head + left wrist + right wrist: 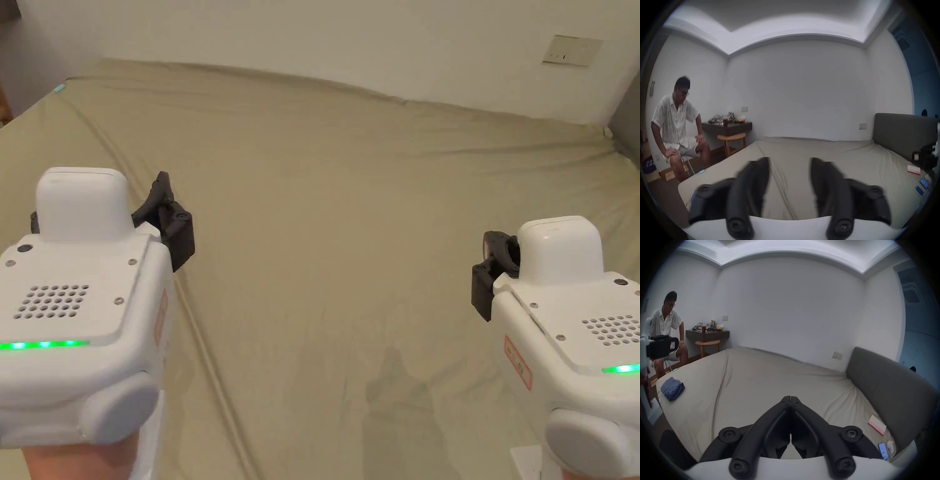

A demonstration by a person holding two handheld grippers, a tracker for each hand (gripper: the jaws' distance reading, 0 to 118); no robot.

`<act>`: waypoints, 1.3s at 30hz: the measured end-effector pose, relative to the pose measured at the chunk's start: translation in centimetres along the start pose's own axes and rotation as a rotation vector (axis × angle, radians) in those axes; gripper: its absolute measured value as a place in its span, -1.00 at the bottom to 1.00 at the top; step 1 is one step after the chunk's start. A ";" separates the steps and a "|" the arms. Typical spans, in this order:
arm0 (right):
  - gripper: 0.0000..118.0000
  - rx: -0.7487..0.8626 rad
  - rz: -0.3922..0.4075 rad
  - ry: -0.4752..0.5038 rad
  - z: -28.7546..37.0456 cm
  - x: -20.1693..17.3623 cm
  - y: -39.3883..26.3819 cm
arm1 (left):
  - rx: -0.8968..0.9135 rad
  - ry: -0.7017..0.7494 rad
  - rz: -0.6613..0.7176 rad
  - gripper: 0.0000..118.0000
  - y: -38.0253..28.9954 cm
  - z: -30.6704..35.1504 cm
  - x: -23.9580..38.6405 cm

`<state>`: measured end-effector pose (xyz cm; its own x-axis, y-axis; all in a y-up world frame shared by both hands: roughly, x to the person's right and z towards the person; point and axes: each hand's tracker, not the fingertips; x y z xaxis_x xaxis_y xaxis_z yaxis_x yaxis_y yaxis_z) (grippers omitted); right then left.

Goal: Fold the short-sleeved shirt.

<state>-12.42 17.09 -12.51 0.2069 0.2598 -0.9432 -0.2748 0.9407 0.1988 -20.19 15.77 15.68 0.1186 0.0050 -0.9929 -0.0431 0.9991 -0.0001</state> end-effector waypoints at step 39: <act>-1.00 0.105 -0.002 -0.077 4.1 -0.6 -0.7 | 0.014 -0.135 -0.125 -1.00 -0.1 3.6 6.2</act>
<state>-8.51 17.14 -11.00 0.2805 0.2700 -0.9211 -0.1756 0.9579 0.2273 -15.87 15.91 9.97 0.2543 -0.1147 -0.9603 -0.0054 0.9928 -0.1200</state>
